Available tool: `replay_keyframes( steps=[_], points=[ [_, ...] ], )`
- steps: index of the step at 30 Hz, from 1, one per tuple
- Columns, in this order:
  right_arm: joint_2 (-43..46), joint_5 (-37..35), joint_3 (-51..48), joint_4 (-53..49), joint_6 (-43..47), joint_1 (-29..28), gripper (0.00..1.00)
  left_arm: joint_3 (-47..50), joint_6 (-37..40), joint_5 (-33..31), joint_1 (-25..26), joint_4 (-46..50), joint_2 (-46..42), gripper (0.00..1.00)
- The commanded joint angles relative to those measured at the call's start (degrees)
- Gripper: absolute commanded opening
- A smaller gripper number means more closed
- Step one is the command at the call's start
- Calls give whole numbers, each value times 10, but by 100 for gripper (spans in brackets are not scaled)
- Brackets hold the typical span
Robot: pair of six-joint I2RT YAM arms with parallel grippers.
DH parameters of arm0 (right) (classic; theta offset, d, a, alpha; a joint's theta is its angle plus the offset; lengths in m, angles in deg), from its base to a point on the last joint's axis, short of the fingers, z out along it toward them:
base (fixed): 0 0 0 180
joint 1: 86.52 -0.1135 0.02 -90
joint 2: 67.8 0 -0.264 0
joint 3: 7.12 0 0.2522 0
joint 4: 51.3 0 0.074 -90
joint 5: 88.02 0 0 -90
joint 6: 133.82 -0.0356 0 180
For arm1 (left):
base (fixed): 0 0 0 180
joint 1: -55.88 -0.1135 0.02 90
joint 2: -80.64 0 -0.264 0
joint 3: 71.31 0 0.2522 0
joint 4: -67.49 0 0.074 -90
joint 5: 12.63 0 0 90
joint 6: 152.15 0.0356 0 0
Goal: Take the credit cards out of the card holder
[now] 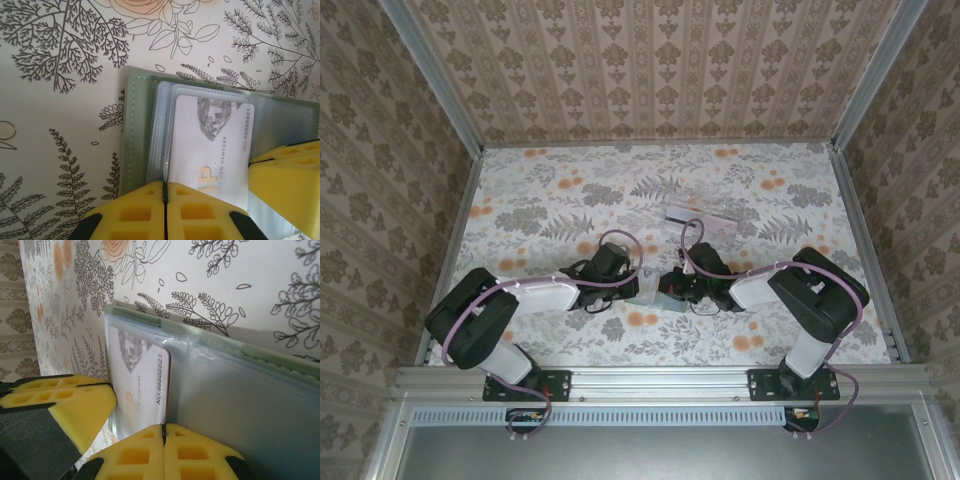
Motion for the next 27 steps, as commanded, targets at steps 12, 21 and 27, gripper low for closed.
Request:
replay_keyframes(
  steps=[12, 21, 27],
  points=[
    [42, 19, -8, -23, 20, 8, 3, 27, -53, -3, 1, 63, 6, 1],
    [30, -10, 28, -74, 40, -16, 20, 35, -76, 2, 2, 60, 11, 1],
    [34, -43, 27, -109, 43, -18, 20, 31, -67, 3, 6, 58, 8, 1]
  ],
)
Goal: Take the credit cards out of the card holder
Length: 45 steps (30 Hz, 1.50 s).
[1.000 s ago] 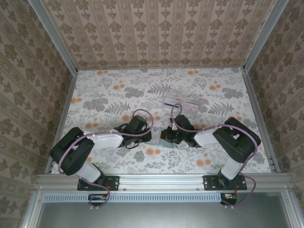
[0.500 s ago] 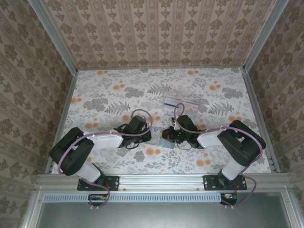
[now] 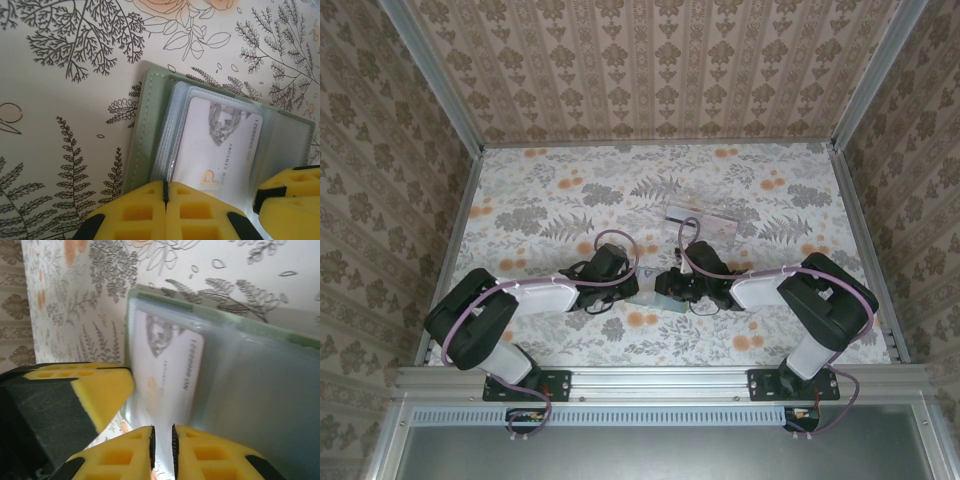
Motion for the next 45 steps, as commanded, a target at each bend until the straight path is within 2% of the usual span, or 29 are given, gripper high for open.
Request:
replay_keyframes(
  steps=[1, 23, 29, 32, 45],
  points=[
    [1, -33, 8, -46, 11, -6, 20, 21, 6, 4, 9, 70, 11, 0],
    [-24, -19, 22, -25, 5, -13, 21, 0, 22, 6, 26, 73, 26, 0],
    [-28, -15, 19, -18, 3, -14, 10, 1, 22, 5, 28, 73, 25, 0],
    [-24, -15, 15, -14, 2, -13, 0, 0, 23, 5, 28, 75, 25, 0],
    [44, -14, -31, -1, 12, 13, 0, 9, 21, -7, 19, 87, 14, 1]
  ],
)
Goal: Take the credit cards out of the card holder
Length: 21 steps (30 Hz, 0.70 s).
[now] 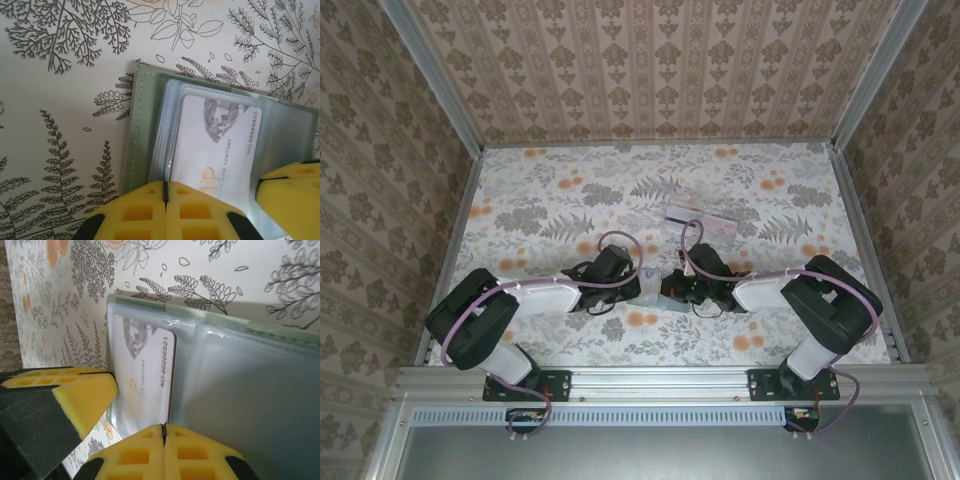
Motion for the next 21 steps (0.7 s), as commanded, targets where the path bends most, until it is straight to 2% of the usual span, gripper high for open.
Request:
replay_keyframes(
  steps=[1, 5, 14, 21],
  points=[
    [25, 4, -15, 11, 10, 9, 0, 18, 11, 4, 3, 73, 12, 1],
    [31, 5, -23, 10, 12, 15, 0, 17, 12, 6, 2, 73, 11, 1],
    [17, 7, -5, -20, 33, 12, 3, -7, 37, 16, 3, 92, -27, 20],
    [19, -1, 8, -50, 53, 10, 7, -27, 62, 15, 6, 107, -50, 27]
  ],
)
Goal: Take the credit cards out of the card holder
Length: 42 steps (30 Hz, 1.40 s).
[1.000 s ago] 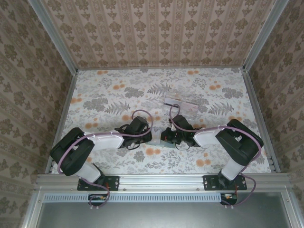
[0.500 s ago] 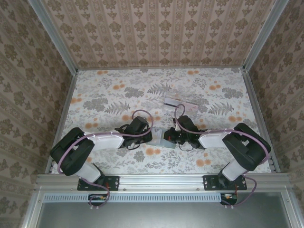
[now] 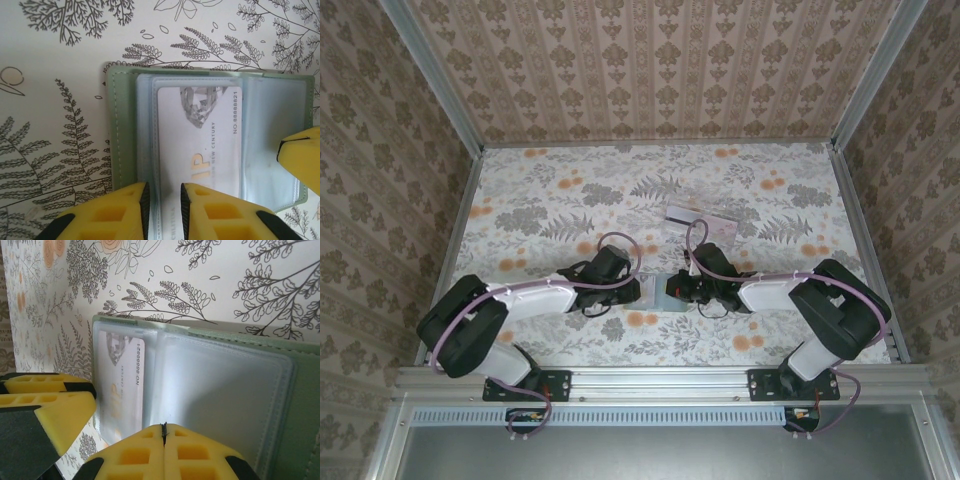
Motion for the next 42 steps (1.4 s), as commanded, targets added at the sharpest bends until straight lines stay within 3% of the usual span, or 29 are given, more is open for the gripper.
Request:
replay_keyframes(
  steps=[1, 22, 42],
  points=[
    [0, -2, 16, -24, 20, -4, 8, -18, 27, 4, 5, 29, -12, 27],
    [-10, -4, 28, -23, 20, -19, 9, -26, 41, 10, 10, 9, 43, 27],
    [-32, -21, 41, -45, 14, -24, 21, -6, 24, 19, 16, -20, 51, 24]
  ],
)
